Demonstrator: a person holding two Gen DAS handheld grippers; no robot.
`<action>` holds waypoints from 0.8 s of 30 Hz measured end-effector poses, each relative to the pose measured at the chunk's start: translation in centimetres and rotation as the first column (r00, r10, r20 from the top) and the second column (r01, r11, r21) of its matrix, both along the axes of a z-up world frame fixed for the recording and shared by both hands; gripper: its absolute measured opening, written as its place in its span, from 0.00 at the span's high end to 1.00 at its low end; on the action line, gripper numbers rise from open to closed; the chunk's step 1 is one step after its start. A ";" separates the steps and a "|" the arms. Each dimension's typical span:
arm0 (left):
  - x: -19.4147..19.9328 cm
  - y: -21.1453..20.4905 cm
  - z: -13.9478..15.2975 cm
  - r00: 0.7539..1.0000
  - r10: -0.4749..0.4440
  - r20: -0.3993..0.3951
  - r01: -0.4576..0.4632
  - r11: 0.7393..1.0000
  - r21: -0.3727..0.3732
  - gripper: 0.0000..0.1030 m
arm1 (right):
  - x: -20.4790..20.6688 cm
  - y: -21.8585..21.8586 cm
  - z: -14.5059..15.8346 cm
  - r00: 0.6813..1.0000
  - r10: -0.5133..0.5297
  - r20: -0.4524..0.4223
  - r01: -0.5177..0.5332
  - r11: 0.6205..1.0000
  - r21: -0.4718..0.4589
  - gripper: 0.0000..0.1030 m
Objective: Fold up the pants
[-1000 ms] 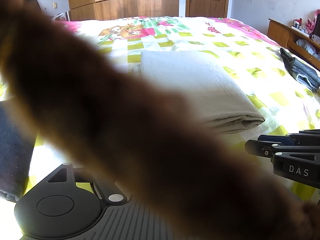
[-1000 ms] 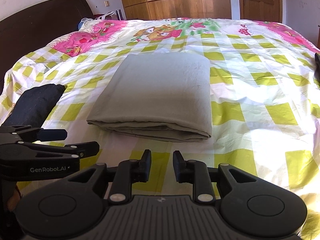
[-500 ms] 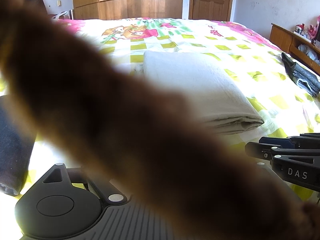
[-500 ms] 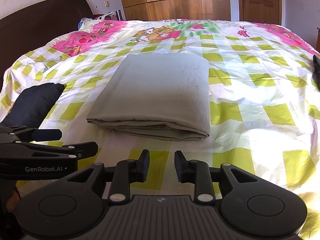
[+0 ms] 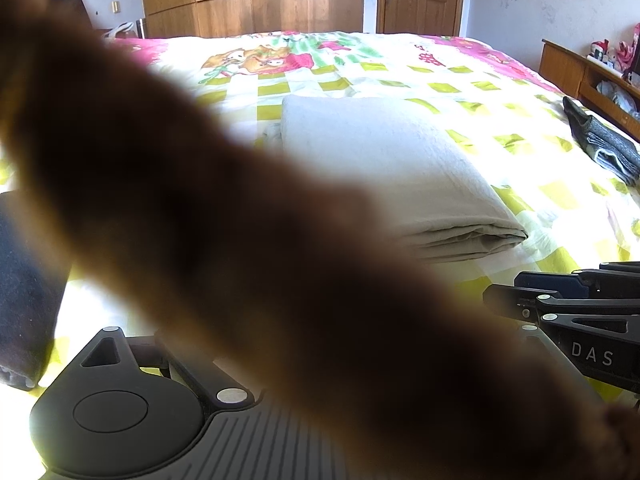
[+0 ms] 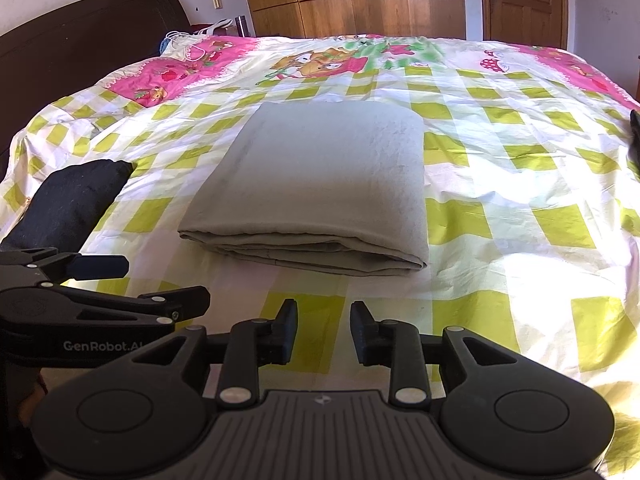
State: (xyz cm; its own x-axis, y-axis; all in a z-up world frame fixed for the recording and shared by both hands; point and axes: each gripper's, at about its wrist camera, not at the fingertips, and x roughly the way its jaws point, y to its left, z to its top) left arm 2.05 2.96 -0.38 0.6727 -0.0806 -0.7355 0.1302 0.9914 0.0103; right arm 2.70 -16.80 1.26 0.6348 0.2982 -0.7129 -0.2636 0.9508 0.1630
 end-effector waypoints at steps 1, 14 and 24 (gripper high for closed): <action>0.0 -0.1 0.0 1.000 0.001 0.000 -0.001 1.000 0.006 0.08 | 0.0 0.0 0.0 1.000 -0.001 0.000 0.001 1.000 -0.001 0.57; 0.1 0.1 0.0 1.000 0.012 -0.002 -0.012 1.000 -0.002 0.05 | -0.1 0.1 -0.2 1.000 0.003 -0.007 -0.003 1.000 -0.004 0.56; 0.2 0.0 0.0 1.000 0.015 -0.007 -0.015 1.000 0.006 0.03 | -0.1 0.1 -0.3 1.000 0.000 -0.011 0.000 1.000 -0.005 0.53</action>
